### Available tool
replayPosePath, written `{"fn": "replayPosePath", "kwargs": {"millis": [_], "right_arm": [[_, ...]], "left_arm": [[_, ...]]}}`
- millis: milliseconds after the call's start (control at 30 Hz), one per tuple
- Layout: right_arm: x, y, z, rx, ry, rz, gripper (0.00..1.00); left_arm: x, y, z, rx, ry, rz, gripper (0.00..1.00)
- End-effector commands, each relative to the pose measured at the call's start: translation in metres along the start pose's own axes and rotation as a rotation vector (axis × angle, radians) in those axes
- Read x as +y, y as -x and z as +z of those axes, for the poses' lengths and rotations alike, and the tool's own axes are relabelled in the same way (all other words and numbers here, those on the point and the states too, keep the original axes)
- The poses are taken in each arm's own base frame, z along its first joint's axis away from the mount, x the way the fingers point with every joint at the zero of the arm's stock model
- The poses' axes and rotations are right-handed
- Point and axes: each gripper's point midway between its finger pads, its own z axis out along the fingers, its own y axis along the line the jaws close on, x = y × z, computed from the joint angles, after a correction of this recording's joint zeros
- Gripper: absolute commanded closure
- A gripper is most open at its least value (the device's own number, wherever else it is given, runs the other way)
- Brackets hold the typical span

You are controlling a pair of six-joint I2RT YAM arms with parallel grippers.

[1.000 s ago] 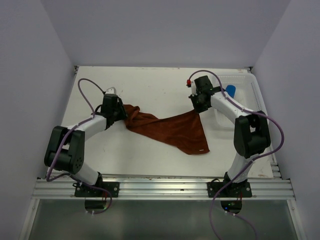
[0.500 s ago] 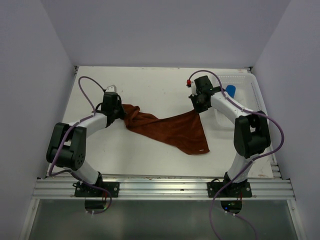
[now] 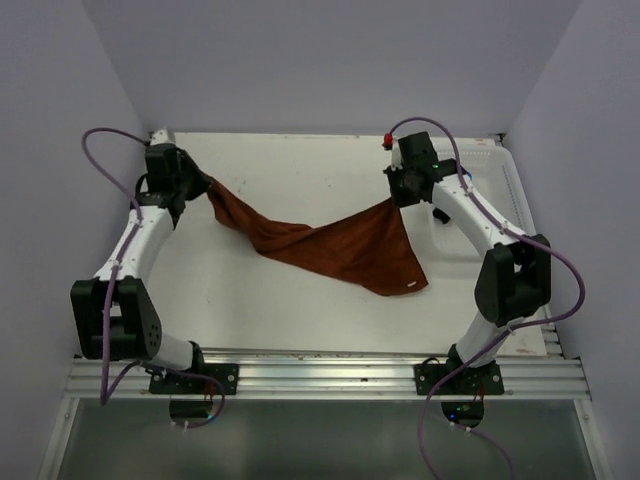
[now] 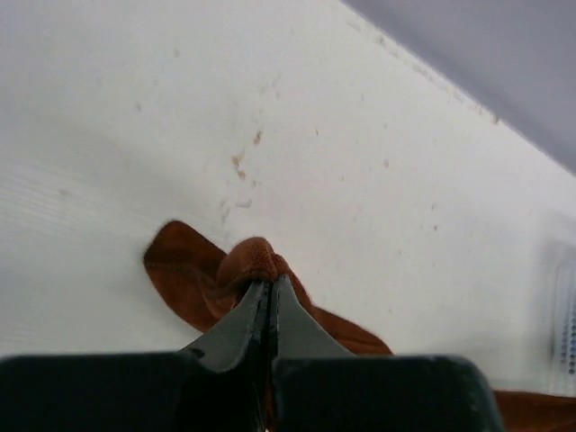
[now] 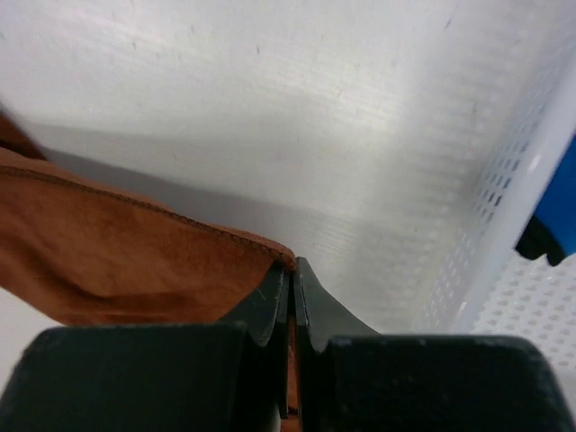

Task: Roll the towels
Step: Flatten the towel

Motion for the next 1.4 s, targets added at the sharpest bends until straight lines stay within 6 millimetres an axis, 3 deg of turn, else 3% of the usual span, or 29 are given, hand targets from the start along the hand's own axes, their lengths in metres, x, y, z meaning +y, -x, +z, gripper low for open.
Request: {"fn": "replayPosePath", "kwargs": {"millis": [0, 33, 67, 167, 300, 333, 633, 833, 967, 1067, 1133, 1367], "right_arm": [[-0.011, 0.055, -0.053, -0.175, -0.022, 0.093, 1.0], [-0.013, 0.068, -0.062, -0.208, -0.023, 0.102, 1.0], [-0.013, 0.073, -0.067, -0.222, -0.02, 0.118, 1.0], [-0.016, 0.092, -0.085, -0.265, -0.023, 0.144, 1.0], [-0.021, 0.108, -0.109, -0.297, -0.022, 0.187, 1.0], [-0.022, 0.115, -0.117, -0.318, -0.02, 0.198, 1.0], [-0.061, 0.115, -0.151, -0.389, -0.061, 0.363, 1.0], [-0.088, 0.105, -0.158, -0.394, -0.08, 0.445, 1.0], [-0.096, 0.103, -0.159, -0.396, -0.043, 0.478, 1.0], [-0.087, 0.106, -0.159, -0.404, 0.02, 0.456, 1.0], [-0.078, 0.109, -0.16, -0.418, 0.07, 0.441, 1.0], [-0.066, 0.09, -0.173, -0.413, 0.105, 0.403, 1.0]], "left_arm": [[0.005, 0.057, -0.027, -0.048, -0.073, -0.117, 1.0], [0.002, 0.073, -0.033, -0.071, -0.09, -0.118, 1.0], [0.014, 0.085, -0.037, -0.09, -0.075, -0.139, 1.0], [0.025, 0.11, -0.051, -0.14, -0.081, -0.176, 1.0], [0.037, 0.125, -0.064, -0.174, -0.132, -0.241, 1.0], [0.05, 0.127, -0.066, -0.181, -0.123, -0.286, 1.0], [0.093, 0.155, -0.099, -0.269, -0.086, -0.36, 1.0], [0.092, 0.156, -0.111, -0.283, -0.073, -0.361, 1.0], [0.085, 0.155, -0.117, -0.286, -0.114, -0.367, 1.0], [0.072, 0.154, -0.121, -0.283, -0.192, -0.365, 1.0], [0.062, 0.143, -0.121, -0.242, -0.257, -0.409, 1.0], [0.053, 0.131, -0.138, -0.242, -0.275, -0.426, 1.0]]}}
